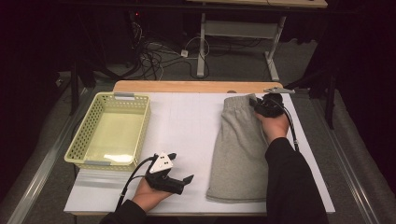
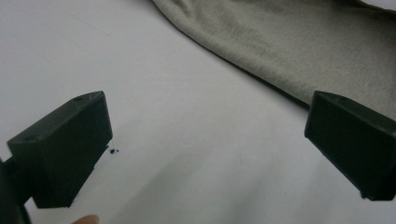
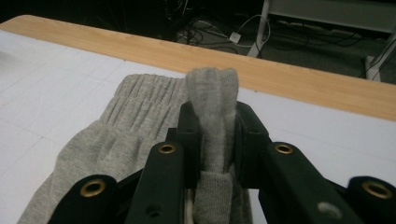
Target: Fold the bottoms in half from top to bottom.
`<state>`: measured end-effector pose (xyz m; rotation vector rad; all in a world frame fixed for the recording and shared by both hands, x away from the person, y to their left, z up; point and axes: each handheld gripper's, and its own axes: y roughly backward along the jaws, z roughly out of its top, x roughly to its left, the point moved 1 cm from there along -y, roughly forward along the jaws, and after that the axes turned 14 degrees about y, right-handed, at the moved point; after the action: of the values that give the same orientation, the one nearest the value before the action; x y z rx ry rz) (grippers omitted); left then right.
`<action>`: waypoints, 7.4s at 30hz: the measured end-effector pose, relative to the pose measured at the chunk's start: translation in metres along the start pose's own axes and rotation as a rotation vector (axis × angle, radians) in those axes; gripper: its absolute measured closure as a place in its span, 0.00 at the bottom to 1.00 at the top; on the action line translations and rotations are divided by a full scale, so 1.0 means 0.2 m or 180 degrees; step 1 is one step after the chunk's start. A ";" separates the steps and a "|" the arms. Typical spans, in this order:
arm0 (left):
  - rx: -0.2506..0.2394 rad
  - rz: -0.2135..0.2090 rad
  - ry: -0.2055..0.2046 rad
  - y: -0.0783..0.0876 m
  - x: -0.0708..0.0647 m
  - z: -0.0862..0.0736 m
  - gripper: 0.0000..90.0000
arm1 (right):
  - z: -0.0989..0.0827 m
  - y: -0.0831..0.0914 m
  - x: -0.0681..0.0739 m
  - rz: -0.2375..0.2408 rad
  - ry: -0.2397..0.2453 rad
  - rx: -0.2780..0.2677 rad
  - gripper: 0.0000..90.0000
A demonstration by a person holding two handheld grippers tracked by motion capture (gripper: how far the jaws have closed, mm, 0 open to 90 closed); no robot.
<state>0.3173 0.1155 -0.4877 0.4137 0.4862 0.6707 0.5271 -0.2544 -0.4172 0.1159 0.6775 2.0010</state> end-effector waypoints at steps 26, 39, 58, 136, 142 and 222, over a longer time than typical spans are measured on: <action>-0.0014 0.0007 -0.0017 0.00 0.00 0.00 0.00 | -0.04 0.06 0.04 0.0040 0.0041 -0.0116 0.84; -0.0020 0.0030 -0.0041 0.00 -0.01 0.00 0.00 | -0.09 0.19 0.14 0.0125 0.0113 -0.0288 0.84; -0.0105 -0.0010 0.0004 0.02 0.00 -0.01 0.00 | -0.08 0.44 0.25 0.0222 0.0264 -0.0648 0.84; -0.0134 -0.0018 0.0008 0.02 0.00 -0.01 0.00 | -0.65 0.97 0.58 0.0650 0.0294 -0.0454 0.44; -0.0129 -0.0022 0.0002 0.02 0.00 -0.01 0.00 | -0.56 0.91 0.67 0.0778 0.0392 -0.0452 0.44; 0.0437 -0.0397 -0.0114 -0.31 -0.38 0.08 0.62 | -0.75 0.82 0.69 0.0876 0.0560 0.0359 0.35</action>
<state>0.3059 0.0167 -0.4842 0.5195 0.5213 0.5103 0.2754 -0.2613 -0.4862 0.1058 0.9290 2.2540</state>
